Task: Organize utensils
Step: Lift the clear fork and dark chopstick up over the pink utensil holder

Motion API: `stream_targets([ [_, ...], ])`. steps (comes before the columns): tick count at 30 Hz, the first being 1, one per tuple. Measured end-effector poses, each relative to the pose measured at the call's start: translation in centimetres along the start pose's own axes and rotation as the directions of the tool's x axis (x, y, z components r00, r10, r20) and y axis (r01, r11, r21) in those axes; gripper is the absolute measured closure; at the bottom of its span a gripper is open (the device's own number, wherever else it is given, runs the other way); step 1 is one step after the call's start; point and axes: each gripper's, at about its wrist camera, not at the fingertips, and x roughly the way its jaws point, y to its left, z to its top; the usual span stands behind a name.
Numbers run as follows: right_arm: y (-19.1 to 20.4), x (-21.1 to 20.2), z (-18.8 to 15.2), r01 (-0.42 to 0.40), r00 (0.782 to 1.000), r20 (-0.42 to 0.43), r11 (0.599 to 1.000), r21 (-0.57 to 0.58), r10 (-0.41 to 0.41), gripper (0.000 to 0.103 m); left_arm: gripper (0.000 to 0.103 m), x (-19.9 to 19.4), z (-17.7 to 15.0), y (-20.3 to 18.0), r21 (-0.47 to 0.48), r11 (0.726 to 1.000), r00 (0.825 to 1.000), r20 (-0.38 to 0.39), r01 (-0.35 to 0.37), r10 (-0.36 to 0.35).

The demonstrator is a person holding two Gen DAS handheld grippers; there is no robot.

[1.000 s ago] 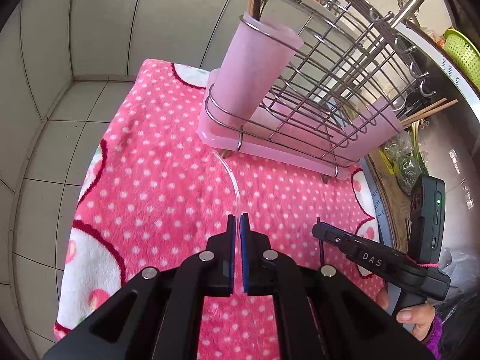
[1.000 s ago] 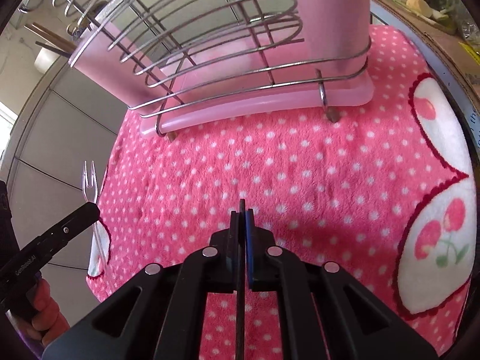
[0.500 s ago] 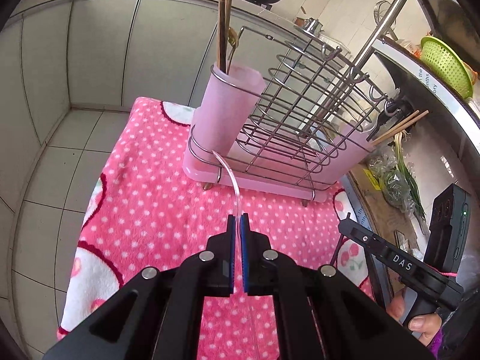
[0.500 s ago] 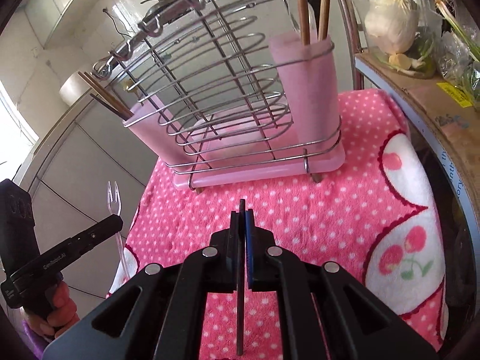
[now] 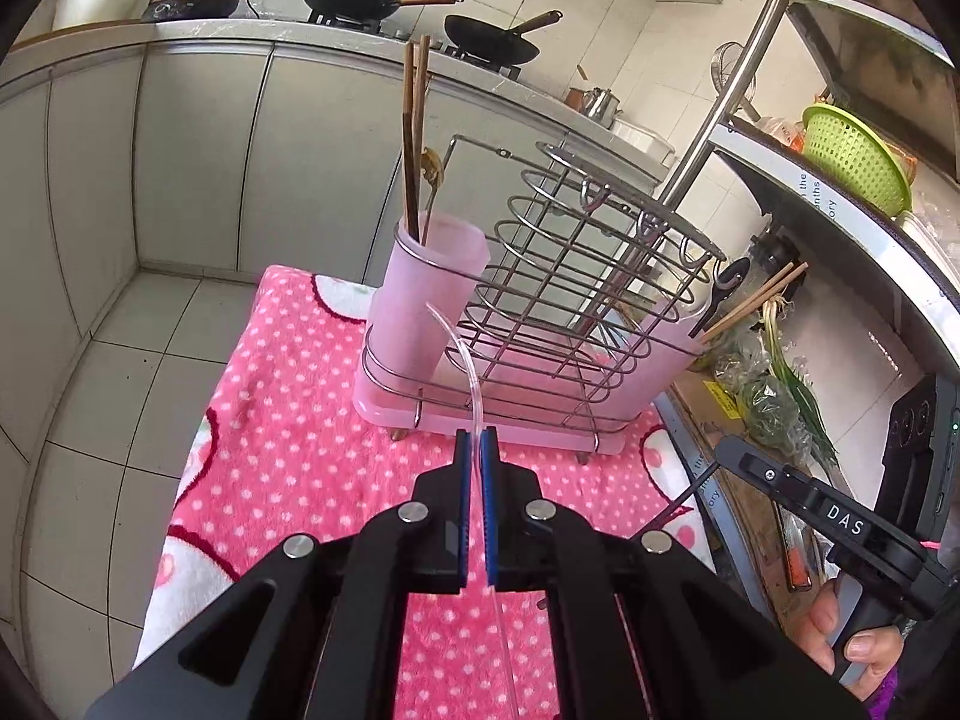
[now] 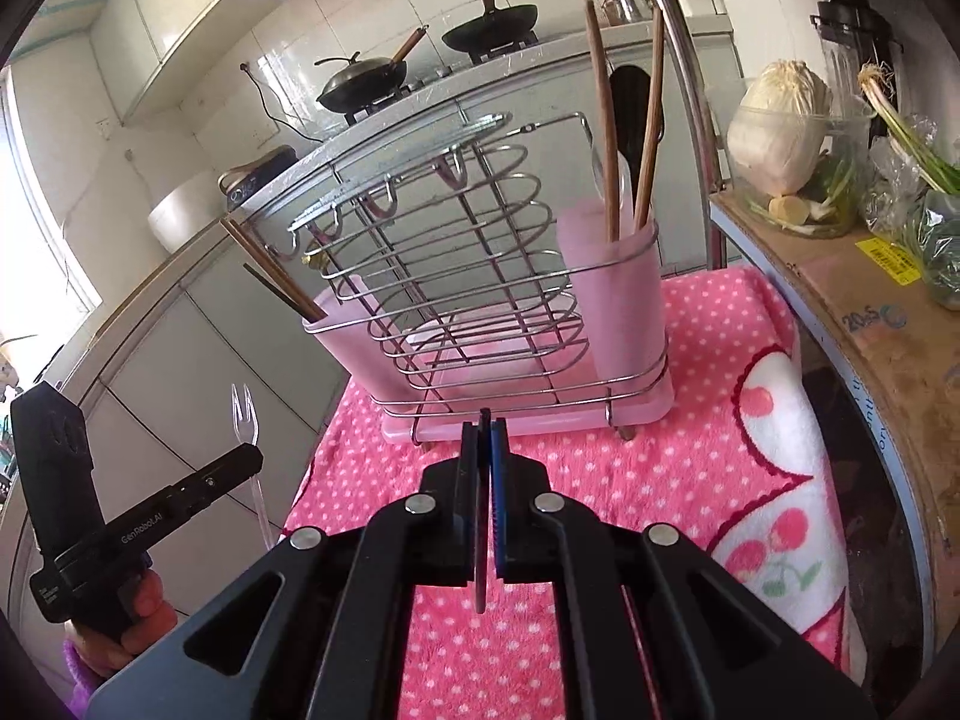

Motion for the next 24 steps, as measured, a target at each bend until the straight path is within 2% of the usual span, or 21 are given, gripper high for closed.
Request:
stream_targets([
  [16, 0.2, -4.8, 3.2, 0.028, 0.99, 0.139, 0.998, -0.047, -0.021, 0.099, 0.1, -2.9, 2.8, -1.5, 0.031, 1.0, 0.991, 0.136, -0.005, 0.001],
  [24, 0.4, -6.5, 5.4, 0.045, 0.978, 0.207, 0.996, -0.071, -0.029, 0.099, 0.1, -4.8, 5.5, -2.5, 0.058, 0.998, 0.967, 0.255, -0.026, 0.011],
])
